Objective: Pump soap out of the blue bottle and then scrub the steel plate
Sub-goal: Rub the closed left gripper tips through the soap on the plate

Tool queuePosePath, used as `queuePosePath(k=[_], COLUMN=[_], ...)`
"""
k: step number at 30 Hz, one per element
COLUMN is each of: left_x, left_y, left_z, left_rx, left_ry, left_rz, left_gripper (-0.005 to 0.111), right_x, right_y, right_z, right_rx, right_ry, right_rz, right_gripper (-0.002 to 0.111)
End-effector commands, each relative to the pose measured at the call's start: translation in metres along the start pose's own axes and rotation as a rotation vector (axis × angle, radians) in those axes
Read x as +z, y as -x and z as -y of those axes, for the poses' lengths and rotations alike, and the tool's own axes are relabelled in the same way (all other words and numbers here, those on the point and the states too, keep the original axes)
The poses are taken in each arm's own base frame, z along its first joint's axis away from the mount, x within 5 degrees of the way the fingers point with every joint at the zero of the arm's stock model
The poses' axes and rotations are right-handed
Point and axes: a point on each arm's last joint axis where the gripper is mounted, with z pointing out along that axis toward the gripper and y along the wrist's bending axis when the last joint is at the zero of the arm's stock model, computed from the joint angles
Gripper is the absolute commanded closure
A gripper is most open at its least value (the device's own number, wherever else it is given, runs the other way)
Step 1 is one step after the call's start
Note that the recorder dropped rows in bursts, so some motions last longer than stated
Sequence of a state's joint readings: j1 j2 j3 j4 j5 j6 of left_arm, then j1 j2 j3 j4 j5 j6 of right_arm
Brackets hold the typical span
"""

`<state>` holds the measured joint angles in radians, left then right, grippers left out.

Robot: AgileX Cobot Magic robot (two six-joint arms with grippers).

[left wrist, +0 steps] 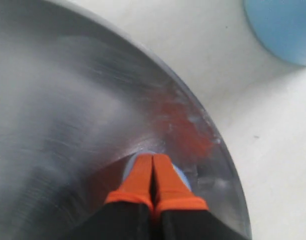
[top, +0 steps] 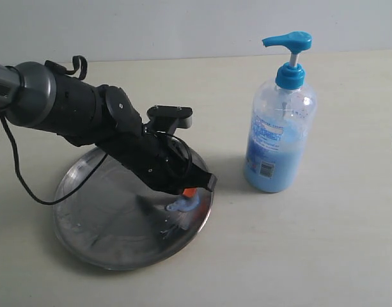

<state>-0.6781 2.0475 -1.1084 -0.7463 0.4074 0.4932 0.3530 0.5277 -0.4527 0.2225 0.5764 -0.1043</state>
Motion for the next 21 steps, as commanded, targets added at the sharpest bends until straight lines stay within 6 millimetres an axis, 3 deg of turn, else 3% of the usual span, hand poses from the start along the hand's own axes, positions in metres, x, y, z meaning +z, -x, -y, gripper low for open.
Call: queuePosePath(k=[1, 21], left_x=[0.005, -0.003], left_y=[-0.007, -0.017], left_z=[-0.004, 0.003], left_rx=[0.062, 0.089], left_ry=[0.016, -0.045], left_rz=[-0.057, -0.184], left_gripper=[0.106, 0.106], right_x=[-0.001, -0.001], right_y=[0.002, 0.002], right_z=[0.0, 0.0], right_rx=[-0.001, 0.0], right_ry=[0.001, 0.003], right_rz=[0.012, 0.012], right_gripper=[0.108, 0.108])
